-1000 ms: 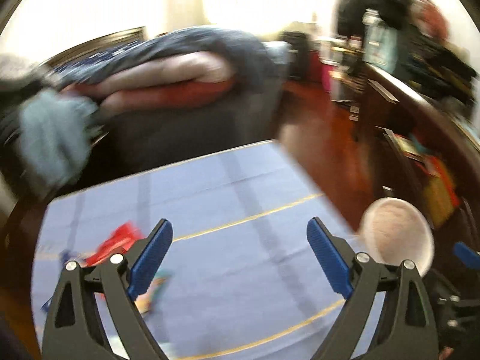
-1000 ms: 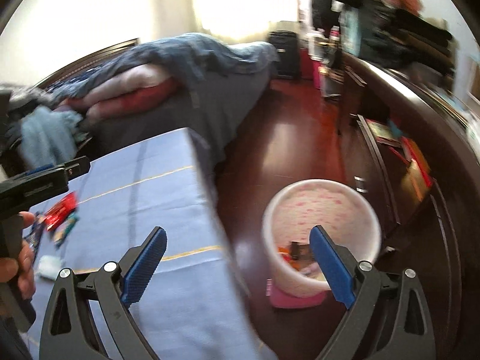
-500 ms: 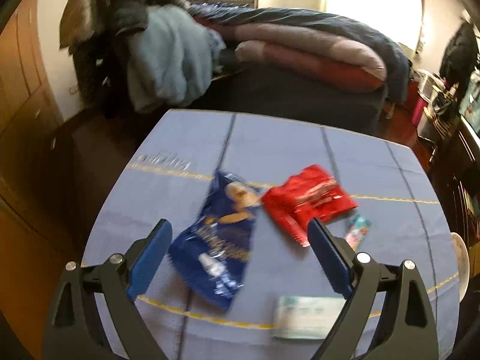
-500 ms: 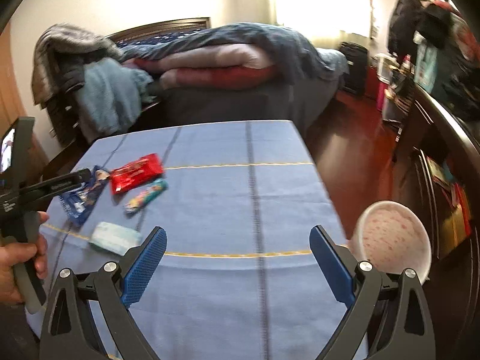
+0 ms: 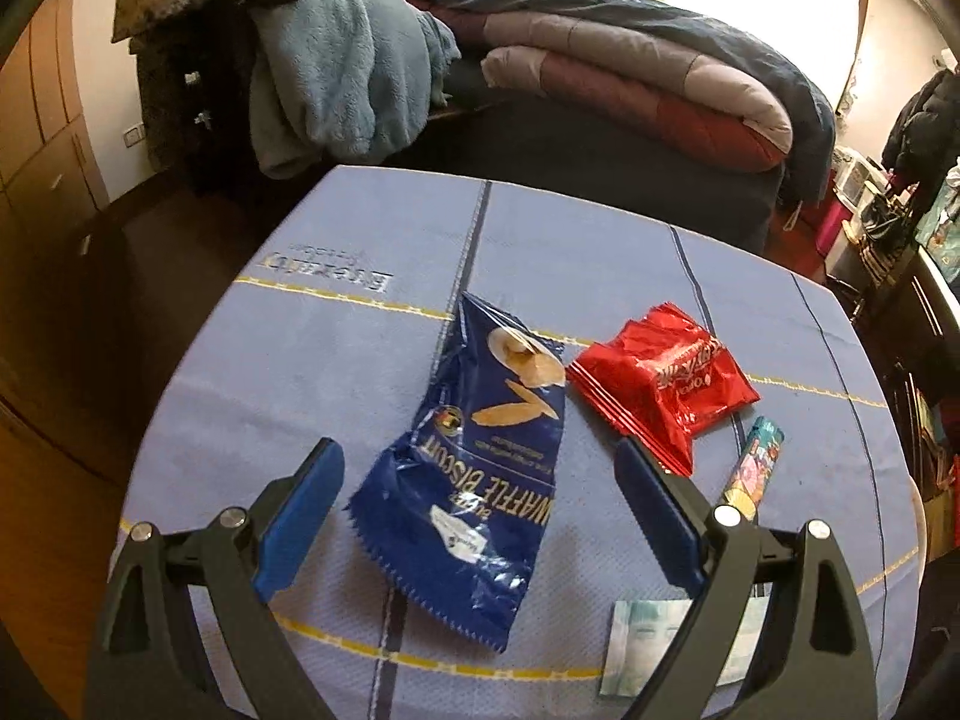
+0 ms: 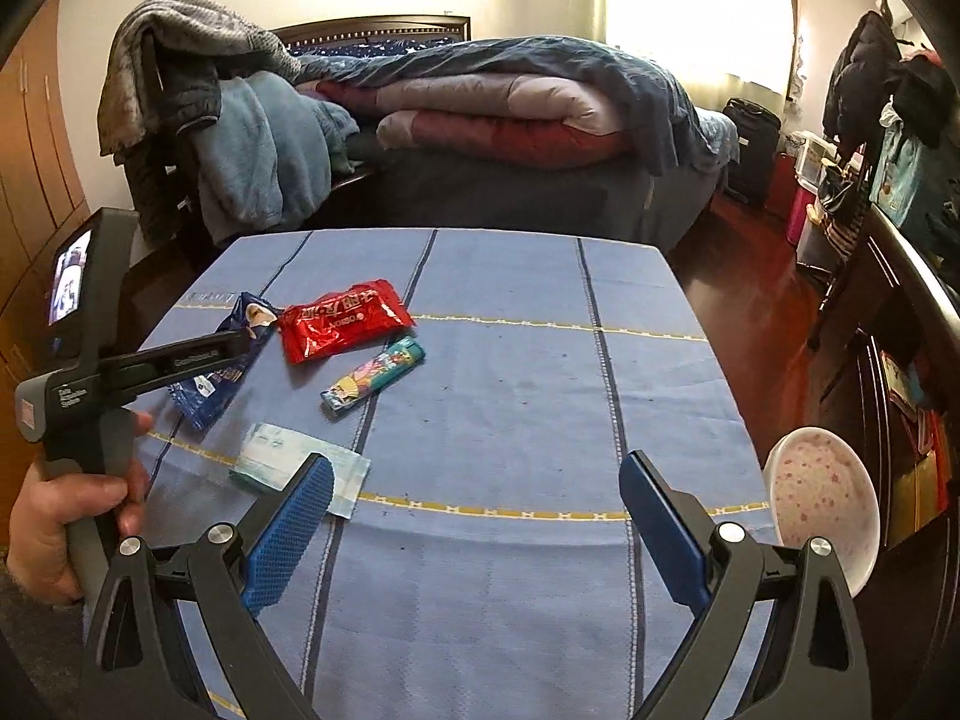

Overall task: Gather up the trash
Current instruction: 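Move both tools back over the table toward the blue biscuit bag, then grasp the blue waffle biscuit bag with the left tool while the right tool grasps the white tissue pack, then carry the biscuit bag and tissue pack over the pink bin and open both tools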

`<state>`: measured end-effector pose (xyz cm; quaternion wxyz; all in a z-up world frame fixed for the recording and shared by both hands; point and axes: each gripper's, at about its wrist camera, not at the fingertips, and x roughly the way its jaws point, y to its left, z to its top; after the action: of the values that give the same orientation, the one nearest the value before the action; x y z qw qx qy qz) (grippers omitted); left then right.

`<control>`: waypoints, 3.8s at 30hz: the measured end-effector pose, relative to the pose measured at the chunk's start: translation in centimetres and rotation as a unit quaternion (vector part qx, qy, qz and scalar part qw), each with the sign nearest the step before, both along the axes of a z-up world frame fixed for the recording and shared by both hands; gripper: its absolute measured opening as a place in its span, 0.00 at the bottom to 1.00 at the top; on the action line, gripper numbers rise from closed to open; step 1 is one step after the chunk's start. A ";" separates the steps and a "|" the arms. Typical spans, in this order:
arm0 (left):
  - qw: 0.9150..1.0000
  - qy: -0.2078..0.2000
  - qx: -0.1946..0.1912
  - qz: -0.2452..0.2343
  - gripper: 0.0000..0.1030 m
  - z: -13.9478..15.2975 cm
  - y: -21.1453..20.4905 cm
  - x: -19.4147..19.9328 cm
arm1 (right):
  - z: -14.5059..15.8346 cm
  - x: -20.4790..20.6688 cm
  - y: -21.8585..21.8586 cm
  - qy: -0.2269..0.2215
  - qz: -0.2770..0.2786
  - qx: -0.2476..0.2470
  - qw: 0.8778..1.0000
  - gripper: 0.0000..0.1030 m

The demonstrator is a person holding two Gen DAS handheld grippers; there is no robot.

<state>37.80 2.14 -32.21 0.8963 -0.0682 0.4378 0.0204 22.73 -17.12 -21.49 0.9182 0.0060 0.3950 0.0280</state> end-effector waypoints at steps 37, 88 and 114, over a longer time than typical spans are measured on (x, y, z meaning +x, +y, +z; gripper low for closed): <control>0.996 -0.056 -0.067 0.008 0.11 3.5 7.3 -4.8 | -6.6 4.5 10.2 0.082 0.050 0.022 0.995 0.96; 0.950 -0.096 -0.080 -0.287 0.14 10.7 -21.2 -9.6 | -1.3 -5.9 -15.1 -0.018 -0.180 0.109 0.977 0.84; 0.879 -0.056 -0.083 -0.466 0.16 6.2 -46.3 -6.6 | -5.8 -8.1 -34.5 -0.038 -0.379 0.087 0.921 0.84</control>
<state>31.18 -44.16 -26.00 0.8161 0.0685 0.3680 -0.4402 14.63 -51.62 -27.27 0.8705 0.2342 0.3240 -0.2872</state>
